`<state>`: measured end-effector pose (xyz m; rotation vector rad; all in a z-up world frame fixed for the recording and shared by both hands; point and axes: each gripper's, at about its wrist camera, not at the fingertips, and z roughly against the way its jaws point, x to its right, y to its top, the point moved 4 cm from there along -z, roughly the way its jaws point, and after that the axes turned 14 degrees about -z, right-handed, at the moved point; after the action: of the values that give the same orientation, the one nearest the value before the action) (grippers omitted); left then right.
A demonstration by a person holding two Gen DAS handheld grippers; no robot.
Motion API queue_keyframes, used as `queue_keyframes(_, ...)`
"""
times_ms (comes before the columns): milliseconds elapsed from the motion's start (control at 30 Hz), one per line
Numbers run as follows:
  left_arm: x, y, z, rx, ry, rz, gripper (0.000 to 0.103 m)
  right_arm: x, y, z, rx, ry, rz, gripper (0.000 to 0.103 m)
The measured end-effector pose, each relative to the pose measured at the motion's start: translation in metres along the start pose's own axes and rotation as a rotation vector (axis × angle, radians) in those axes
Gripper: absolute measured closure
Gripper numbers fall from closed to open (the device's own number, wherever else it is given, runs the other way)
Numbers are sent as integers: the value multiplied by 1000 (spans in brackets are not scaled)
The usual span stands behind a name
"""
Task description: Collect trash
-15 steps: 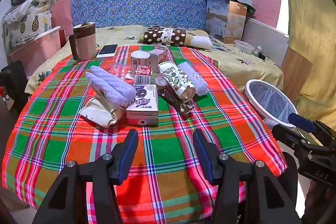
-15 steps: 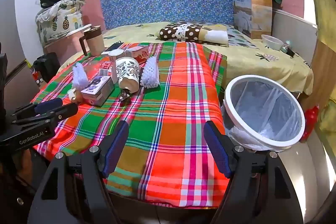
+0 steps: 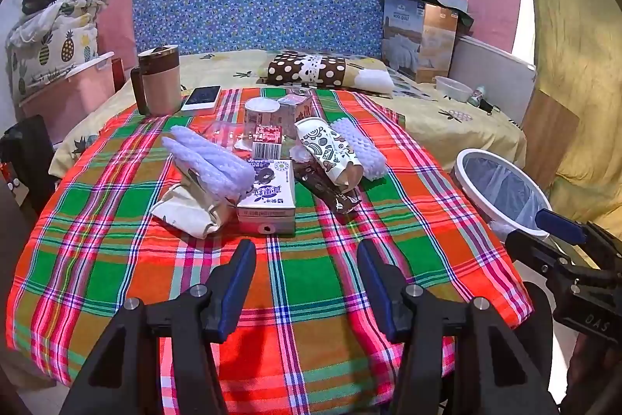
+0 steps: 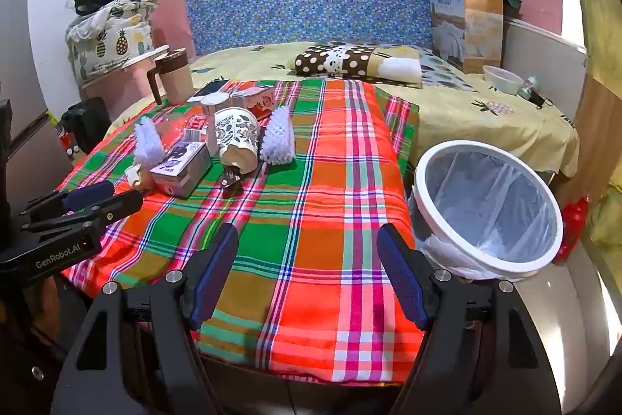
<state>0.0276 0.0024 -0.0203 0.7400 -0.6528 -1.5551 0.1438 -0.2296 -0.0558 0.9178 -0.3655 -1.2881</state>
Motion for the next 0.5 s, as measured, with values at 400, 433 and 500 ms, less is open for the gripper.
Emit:
queue_keyframes(400, 1, 1, 4, 8, 8, -4, 49, 1, 2, 4, 6, -3, 1, 28)
queue_keyframes(433, 1, 1, 4, 8, 8, -5, 49, 1, 3, 4, 6, -2, 0, 28)
queue_keyframes(500, 1, 2, 5, 10, 9, -4, 49, 0, 2, 4, 7, -1, 1, 28)
